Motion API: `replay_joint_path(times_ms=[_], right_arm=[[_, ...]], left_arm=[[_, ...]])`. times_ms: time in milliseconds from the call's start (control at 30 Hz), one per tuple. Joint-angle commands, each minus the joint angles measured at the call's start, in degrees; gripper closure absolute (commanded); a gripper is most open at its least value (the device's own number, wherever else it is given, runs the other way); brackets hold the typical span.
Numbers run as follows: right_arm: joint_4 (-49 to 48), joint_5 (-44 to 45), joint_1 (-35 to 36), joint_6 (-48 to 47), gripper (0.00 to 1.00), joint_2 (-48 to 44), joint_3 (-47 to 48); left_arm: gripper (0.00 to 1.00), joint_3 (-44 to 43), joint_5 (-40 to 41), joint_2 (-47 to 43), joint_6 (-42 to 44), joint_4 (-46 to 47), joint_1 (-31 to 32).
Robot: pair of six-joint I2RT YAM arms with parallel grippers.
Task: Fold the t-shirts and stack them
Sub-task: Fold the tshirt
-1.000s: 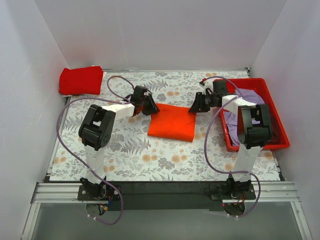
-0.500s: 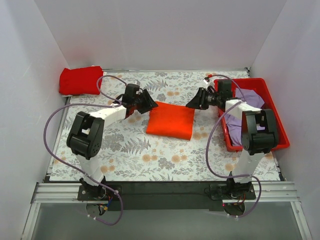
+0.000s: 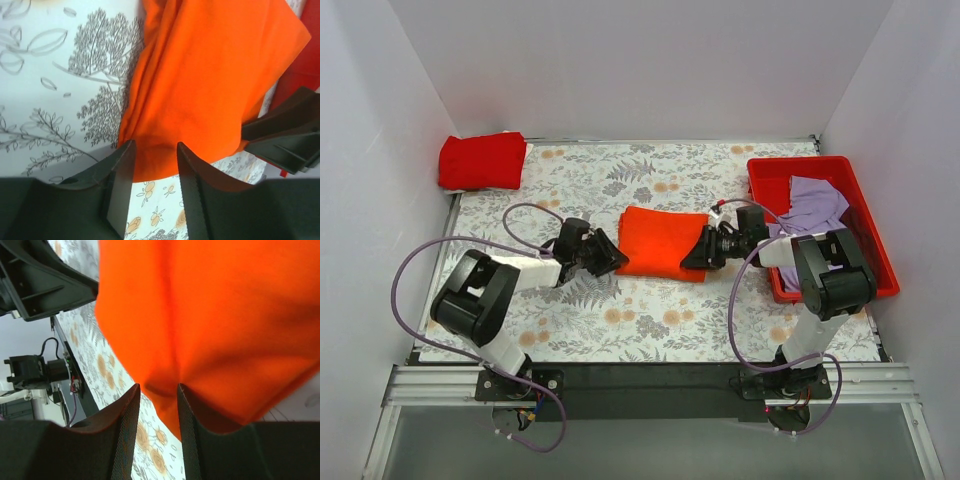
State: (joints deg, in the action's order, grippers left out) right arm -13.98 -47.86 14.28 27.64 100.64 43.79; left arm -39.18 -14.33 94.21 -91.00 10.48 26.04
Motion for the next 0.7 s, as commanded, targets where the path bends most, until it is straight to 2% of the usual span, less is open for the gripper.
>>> replay_joint_path(times_ms=[0,133,200,233,367,500,633,667], right_arm=[[-3.86,2.41,-0.92,-3.11,0.58,-0.28,-3.79],[-3.69,1.37,-1.54,-4.17,0.59,-0.08,-5.03],[-3.51,0.22,-1.63,-3.30,0.59,-1.93,-5.12],[-3.51,-0.13,-1.54,-2.94,0.59,-4.20,-5.03],[-3.69,-2.94,-0.84,0.65,0.57,-9.49,-4.59],[-4.56,-1.81,5.82,4.60,0.55,-12.83,-2.57],[-15.17,1.01,11.20,13.21,0.53,-12.32,-3.70],[-20.51,1.88,11.90,14.71,0.53,-11.44,-4.06]], left_arm=[[0.64,7.24,1.50,-1.84,-5.23,1.11,0.85],[0.71,12.71,-0.87,-5.52,-8.75,2.26,1.03],[0.72,15.09,-0.88,-9.55,-9.63,1.91,1.29],[0.72,17.18,0.17,-14.45,-9.72,0.61,1.81],[0.71,19.23,3.77,-25.82,-9.29,-5.98,3.31],[0.65,19.32,6.15,-34.52,-8.84,-11.96,4.01],[0.59,18.79,7.91,-38.84,-7.97,-13.91,4.19],[0.58,18.35,8.09,-39.45,-7.62,-14.17,4.28]])
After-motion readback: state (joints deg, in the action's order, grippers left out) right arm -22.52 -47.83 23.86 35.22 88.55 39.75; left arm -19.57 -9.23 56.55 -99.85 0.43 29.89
